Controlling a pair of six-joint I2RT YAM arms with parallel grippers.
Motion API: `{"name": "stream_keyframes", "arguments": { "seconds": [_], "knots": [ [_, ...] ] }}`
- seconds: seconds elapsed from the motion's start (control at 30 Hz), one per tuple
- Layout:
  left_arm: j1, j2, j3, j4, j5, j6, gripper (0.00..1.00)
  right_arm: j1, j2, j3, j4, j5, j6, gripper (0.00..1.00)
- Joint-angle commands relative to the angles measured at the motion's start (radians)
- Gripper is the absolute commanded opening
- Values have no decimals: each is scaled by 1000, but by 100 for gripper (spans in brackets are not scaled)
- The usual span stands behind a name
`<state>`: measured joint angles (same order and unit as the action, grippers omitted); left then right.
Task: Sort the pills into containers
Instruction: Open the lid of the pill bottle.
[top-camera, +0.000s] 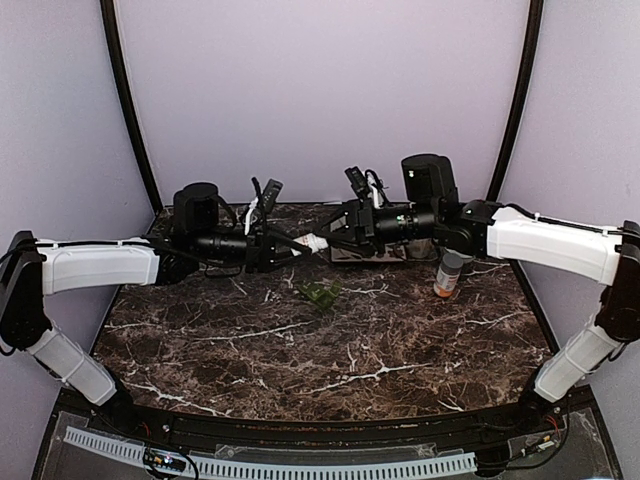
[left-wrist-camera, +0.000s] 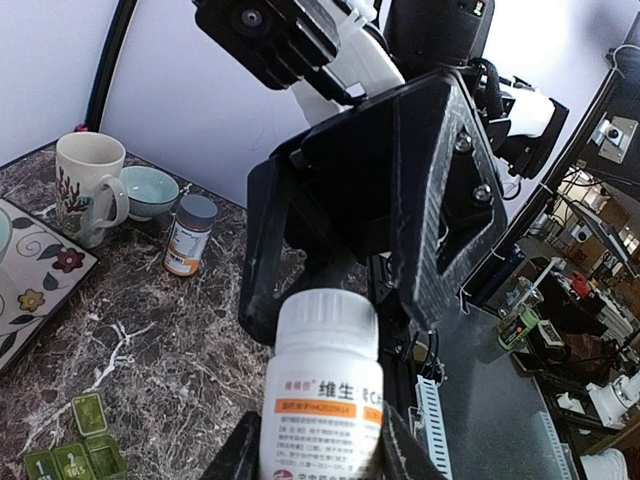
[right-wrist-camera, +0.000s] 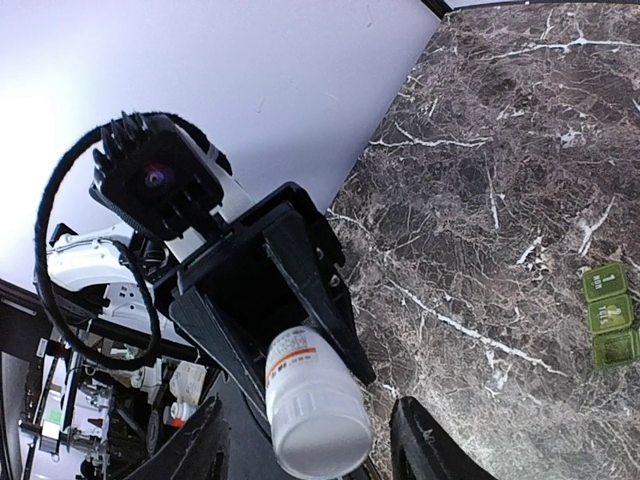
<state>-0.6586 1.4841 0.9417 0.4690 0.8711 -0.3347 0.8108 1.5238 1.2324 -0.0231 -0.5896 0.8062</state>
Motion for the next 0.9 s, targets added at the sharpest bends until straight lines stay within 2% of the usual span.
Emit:
{"name": "stream_keyframes", "arguments": {
  "seconds": [0.0, 0.2, 0.67, 0.8, 0.87],
  "knots": [
    [-12, -40, 8, -33, -16, 62, 0, -3, 14, 42, 24, -6, 25, 54],
    [-16, -44, 11, -43, -29, 78, 0, -2, 33, 51, 13, -16, 21, 43],
    [-16, -52, 7, -35, -47, 77, 0, 0, 19, 30, -5, -9, 16, 36],
    [-17, -55, 2, -33, -54, 77, 0, 1, 19, 33, -6, -14, 10, 25],
    [-16, -56, 2, -31, -50, 71, 0, 2, 19, 36, -16, -18, -7, 15]
  ]
}}
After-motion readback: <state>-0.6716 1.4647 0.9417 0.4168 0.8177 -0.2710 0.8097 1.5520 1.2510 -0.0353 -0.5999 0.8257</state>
